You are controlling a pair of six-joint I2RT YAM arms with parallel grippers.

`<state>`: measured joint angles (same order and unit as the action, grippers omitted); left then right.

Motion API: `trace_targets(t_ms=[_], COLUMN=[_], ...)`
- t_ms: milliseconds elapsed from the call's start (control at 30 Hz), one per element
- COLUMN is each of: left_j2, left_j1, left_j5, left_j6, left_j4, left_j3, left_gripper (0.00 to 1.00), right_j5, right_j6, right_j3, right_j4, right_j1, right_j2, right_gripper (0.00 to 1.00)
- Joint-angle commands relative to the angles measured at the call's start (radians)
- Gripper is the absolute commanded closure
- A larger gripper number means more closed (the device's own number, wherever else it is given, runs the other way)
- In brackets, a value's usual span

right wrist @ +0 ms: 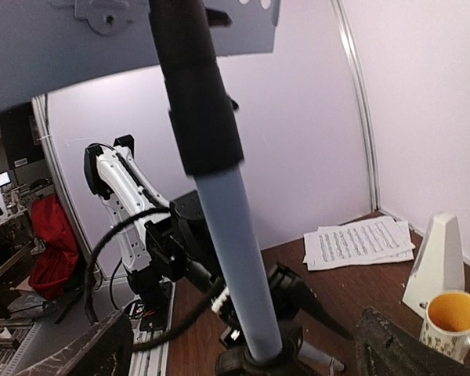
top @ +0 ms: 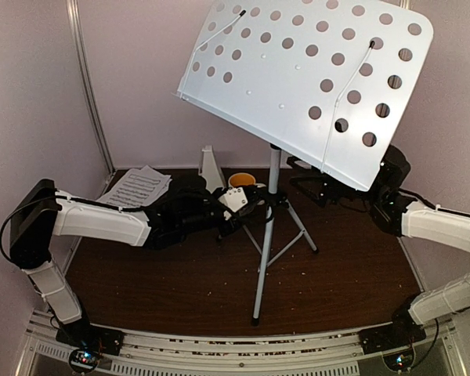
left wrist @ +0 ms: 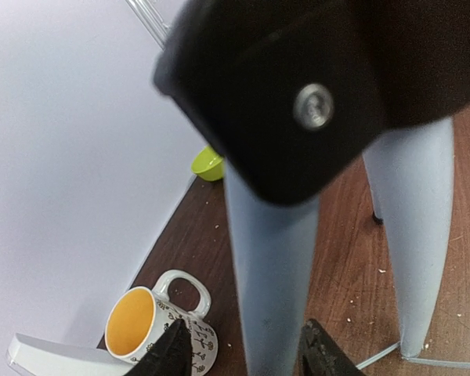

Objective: Set up the instrument practice props

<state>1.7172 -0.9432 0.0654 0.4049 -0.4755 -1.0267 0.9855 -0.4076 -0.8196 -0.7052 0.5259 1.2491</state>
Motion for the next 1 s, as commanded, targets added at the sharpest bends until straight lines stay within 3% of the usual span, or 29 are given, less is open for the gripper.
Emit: trace_targets(t_ms=[0, 300, 667, 967], left_j2=[-0.017, -0.021, -0.022, -0.019], left_j1=[0.013, 0.032, 0.032, 0.032], left_j5=[-0.012, -0.031, -0.039, -0.052], left_j6=[-0.026, -0.038, -0.038, -0.038], left_j4=[-0.019, -0.014, -0.035, -0.051], left_j3=[-0.005, 0.004, 0.013, 0.017], left_gripper=[0.53, 0.61, 0.69, 0.74], right_j5=[-0.144, -0.394, -0.644, -0.734], right_j6=[-0.016, 0.021, 0.093, 0.011], right_j3=[0.165, 0.389, 0.449, 0.499], right_j4=[-0.026, 0.082, 0.290, 0.340], right_j1=[-0.004, -0.005, -0.004, 0.008], right_j2=[-0.100, -0.214, -0.229, -0.229], right_gripper=[0.02, 0.19, 0.30, 0.38])
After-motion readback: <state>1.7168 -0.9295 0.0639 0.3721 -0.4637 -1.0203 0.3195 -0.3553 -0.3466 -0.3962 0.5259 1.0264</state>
